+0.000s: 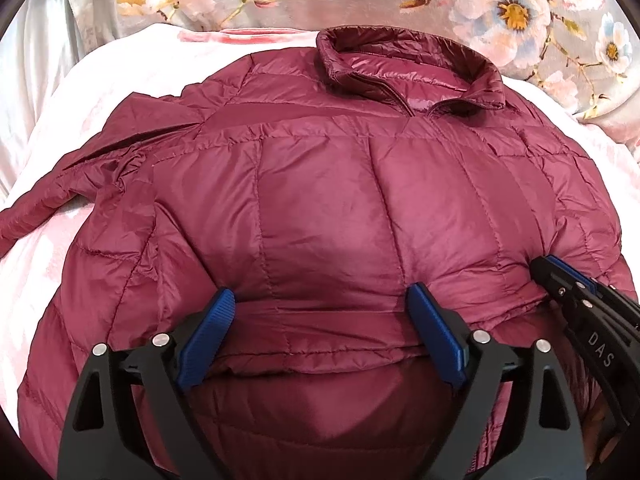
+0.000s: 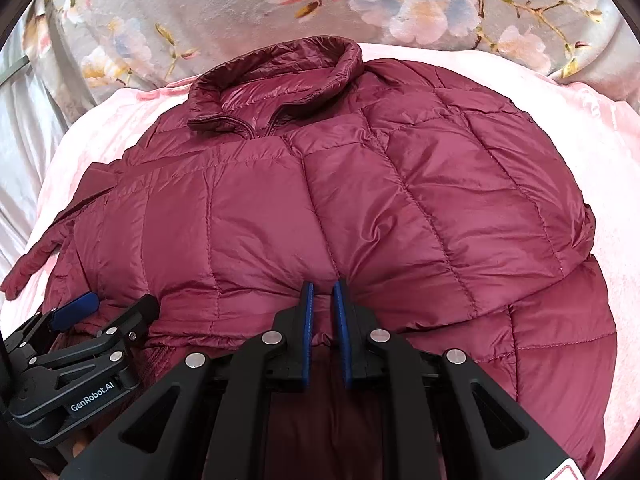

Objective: Fold large clothes

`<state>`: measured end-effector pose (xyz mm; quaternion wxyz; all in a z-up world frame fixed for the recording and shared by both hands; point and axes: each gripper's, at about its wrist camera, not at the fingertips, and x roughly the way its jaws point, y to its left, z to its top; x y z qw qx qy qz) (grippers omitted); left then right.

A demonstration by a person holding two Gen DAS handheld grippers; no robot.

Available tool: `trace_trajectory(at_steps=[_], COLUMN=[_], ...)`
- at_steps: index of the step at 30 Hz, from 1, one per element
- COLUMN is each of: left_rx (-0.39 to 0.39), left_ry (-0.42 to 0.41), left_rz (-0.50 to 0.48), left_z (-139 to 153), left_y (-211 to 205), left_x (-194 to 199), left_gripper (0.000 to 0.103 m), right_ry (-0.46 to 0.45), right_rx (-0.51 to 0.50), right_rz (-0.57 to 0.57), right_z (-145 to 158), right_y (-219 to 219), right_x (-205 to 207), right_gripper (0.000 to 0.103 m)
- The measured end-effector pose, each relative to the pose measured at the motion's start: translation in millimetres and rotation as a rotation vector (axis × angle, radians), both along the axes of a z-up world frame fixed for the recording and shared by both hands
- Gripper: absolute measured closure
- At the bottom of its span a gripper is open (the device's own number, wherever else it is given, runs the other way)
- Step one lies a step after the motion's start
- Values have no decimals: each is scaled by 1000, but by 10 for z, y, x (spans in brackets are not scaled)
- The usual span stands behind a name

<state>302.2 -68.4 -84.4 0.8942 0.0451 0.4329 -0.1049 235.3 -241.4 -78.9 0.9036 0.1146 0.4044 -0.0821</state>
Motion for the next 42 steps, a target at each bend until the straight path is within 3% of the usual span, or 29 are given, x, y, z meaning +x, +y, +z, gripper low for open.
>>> trace_trajectory(at_steps=[7,9,11,12,15,18,21,25,28,35,37,38,39,40,42], left_rx=[-17,-83,-198,-255,-352,-363,-382,-482,-581,-676,-690,-686,-672,-658,-636], left_ry=[15,28,56,62,25,4,39,74,101,91,91,92,94,97,102], left_rz=[-18,-22,-2,22,121,284,481,786,890,872,890,892,891,886,871], left_z=[3,71,223,330,645,770,687,404,177,40,33,20,28,47,73], left_y=[6,127,420,636,1402,2263,3204,4340,4761,4856,4878,4901,4909,4911,4883], left_x=[23,19,9,2,14,115,252,288,311,482,506,506,519,547,582], left_gripper=[11,11,11,11,7,5,6,6,7,7,10,18,31,37,64], right_ry=[8,10,14,1,-56,-75,-62,-39,-30,-12,-9,-9,-10,-11,-15], right_rx=[-12,-14,-69,-76,-36,34,-4,-43,-76,-105,-96,-93,-91,-89,-85], right_rz=[-2,-6,-43,-47,-40,-20,16,48,63,71,71,72,71,72,71], right_z=[3,13,98,148,352,437,421,375,357,291,278,275,273,275,280], right_y=[-4,7,78,107,270,460,677,896,1009,1157,1160,1158,1154,1158,1150], right_x=[27,26,-60,-120,-394,-684,-878,-1067,-1152,-1222,-1219,-1218,-1218,-1218,-1228], right_gripper=[90,91,91,86,82,77,76,73,69,67,67,66,66,66,66])
